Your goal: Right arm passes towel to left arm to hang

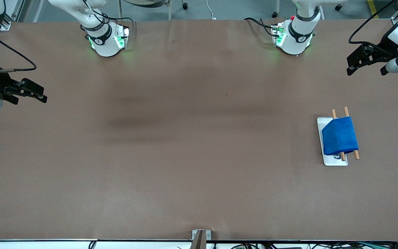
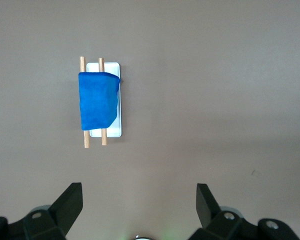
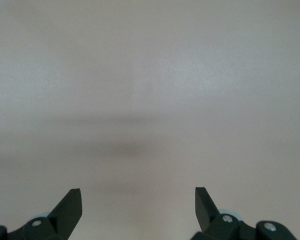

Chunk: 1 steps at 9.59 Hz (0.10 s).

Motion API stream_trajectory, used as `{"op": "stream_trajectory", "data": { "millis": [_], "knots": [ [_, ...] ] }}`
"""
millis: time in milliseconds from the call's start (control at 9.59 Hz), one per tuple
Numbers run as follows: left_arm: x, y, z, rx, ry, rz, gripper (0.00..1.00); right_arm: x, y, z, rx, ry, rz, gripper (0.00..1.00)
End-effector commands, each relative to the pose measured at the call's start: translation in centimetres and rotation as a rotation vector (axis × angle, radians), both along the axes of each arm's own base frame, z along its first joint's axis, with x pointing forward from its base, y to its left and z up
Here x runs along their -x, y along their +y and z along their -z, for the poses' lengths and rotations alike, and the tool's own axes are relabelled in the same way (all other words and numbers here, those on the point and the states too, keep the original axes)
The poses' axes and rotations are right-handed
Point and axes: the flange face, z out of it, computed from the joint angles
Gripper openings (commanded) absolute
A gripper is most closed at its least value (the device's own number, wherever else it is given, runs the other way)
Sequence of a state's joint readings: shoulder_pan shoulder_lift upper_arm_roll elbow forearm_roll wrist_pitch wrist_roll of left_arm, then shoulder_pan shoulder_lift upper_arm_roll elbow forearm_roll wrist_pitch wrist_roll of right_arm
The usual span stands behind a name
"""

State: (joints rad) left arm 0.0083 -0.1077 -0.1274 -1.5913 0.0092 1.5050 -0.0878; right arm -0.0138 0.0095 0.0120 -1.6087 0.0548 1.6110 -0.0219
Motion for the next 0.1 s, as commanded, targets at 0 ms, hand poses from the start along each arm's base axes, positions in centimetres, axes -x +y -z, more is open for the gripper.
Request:
{"op": "stream_trajectory", "data": {
  "millis": [0],
  "knots": [
    [-1.03, -0.19, 1.48, 0.01, 0.033, 0.009, 1.0, 0.16, -0.68, -0.03, 0.001, 0.001, 0.014, 1.0]
  ]
}}
